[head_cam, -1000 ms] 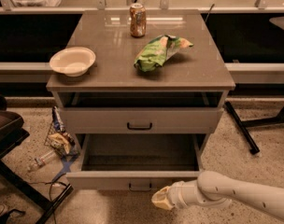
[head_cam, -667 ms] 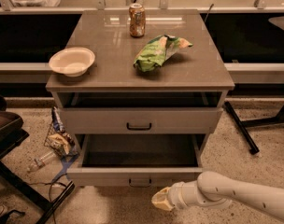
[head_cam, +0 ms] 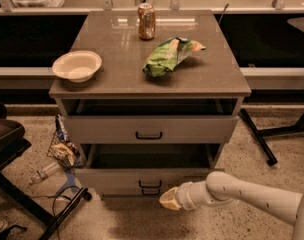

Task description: Close middle drawer

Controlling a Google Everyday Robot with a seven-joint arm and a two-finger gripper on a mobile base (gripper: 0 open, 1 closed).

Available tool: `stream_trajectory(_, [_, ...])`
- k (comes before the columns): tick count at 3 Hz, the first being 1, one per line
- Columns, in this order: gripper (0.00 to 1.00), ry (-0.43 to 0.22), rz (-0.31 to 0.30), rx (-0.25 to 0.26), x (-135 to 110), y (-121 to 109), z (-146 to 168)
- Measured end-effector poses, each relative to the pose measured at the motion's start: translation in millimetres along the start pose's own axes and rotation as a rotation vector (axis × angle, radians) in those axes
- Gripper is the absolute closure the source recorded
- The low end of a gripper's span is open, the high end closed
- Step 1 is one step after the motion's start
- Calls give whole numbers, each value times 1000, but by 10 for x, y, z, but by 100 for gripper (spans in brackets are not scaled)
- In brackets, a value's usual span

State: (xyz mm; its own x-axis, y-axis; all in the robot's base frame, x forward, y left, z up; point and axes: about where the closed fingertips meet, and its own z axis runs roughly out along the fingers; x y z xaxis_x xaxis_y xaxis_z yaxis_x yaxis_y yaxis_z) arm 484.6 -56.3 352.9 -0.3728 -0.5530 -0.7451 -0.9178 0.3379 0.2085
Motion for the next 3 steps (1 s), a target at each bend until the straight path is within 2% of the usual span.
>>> stream_trajectory(2, [100,-40,-9,34,-183,-555,76])
stream_trajectory(3, [100,-49,-14,53,-276,-760,63])
